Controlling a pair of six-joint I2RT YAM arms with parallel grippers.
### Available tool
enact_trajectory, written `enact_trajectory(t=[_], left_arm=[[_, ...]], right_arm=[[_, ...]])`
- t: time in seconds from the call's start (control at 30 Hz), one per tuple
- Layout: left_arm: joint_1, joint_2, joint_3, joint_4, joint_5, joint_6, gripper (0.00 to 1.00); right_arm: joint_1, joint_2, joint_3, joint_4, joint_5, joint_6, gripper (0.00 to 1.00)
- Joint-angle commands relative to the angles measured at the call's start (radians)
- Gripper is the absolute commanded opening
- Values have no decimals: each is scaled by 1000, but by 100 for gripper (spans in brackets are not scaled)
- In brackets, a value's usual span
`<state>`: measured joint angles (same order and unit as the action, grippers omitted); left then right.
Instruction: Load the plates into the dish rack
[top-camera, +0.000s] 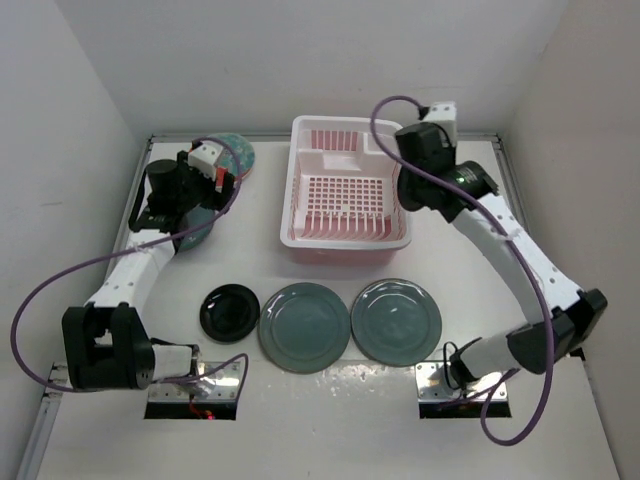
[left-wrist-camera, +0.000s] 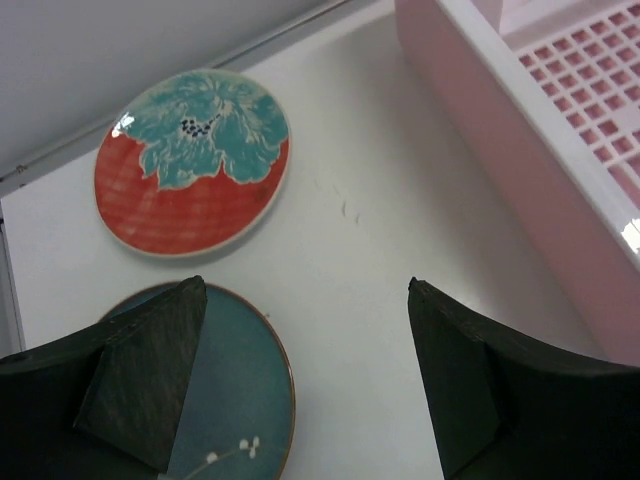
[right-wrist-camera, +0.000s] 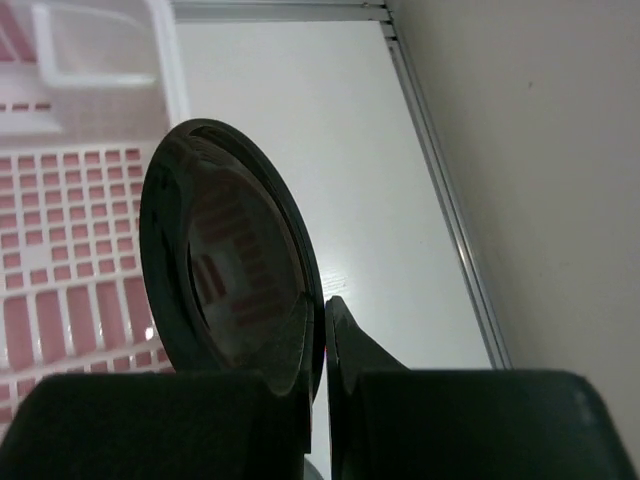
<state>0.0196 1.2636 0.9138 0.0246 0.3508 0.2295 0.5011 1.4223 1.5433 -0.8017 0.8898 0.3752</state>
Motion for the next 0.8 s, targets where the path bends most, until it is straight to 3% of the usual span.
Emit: enact_trajectory(t=[0.0,0.13,0.37,0.77], left_arm=[[-10,57,91,18,-19,-73,86],[-10,94,100,18,-10,-96,86],[-10,85,80,49,-19,-36,86],[-20,120,88,40,-19,-36,86]], right_arm=[[86,75,101,-194,116,94,0],[168,221,220,-251,162,119,0],[149,403,353,-294,276,82,0],[162,472,212,-234,270,156,0]])
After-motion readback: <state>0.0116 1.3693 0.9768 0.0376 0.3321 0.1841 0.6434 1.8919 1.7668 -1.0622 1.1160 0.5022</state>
